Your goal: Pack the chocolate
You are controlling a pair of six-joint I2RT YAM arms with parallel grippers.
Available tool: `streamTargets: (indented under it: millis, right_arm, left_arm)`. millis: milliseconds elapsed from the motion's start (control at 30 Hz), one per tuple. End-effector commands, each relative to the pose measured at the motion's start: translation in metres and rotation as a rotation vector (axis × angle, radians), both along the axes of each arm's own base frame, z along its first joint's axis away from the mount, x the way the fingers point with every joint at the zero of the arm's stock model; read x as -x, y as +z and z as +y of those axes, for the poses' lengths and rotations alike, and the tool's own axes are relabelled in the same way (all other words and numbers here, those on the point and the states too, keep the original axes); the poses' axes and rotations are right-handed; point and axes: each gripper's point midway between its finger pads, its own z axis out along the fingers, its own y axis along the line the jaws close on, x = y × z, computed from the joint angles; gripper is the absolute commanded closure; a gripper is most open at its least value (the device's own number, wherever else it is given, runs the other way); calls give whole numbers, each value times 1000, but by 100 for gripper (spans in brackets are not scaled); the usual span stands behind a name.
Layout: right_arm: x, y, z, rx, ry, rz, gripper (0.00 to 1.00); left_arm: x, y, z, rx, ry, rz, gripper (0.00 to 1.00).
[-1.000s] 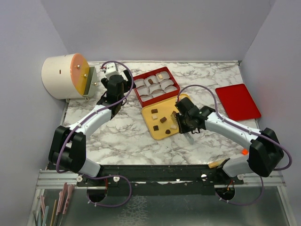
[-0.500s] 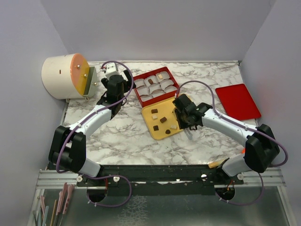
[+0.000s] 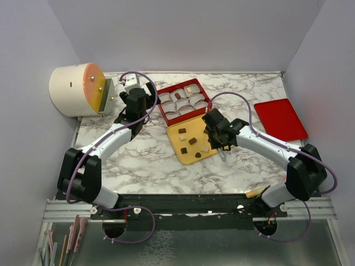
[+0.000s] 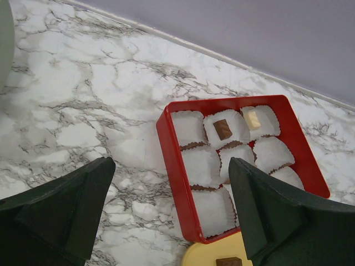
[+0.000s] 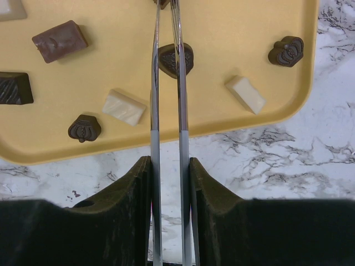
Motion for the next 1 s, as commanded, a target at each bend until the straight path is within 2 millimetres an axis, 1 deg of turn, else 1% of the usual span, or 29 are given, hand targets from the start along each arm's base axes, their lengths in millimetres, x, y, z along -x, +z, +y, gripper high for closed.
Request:
streamTargets:
  millis: [0,333,667,867,967]
  right_arm:
    - [-5,11,-5,21,-25,-30,67]
    - [-4,5,-12,35,-36,-13,67]
    - [-14,-4,-20,47,-51,5,67]
    - [-27,-1,-22,53,-52,-15,67]
    - [-35,11,-18,34,-47,-50,67]
  left_arm:
    - [1,-1,-1,7,-12,-8,6]
    - [0,-4,-3,15,-18,-2,6]
    - [0,-3,-2,14,-16,-4,6]
    - [0,-4,-3,17,-18,-3,6]
    - [0,-4,-3,17,-17,-4,6]
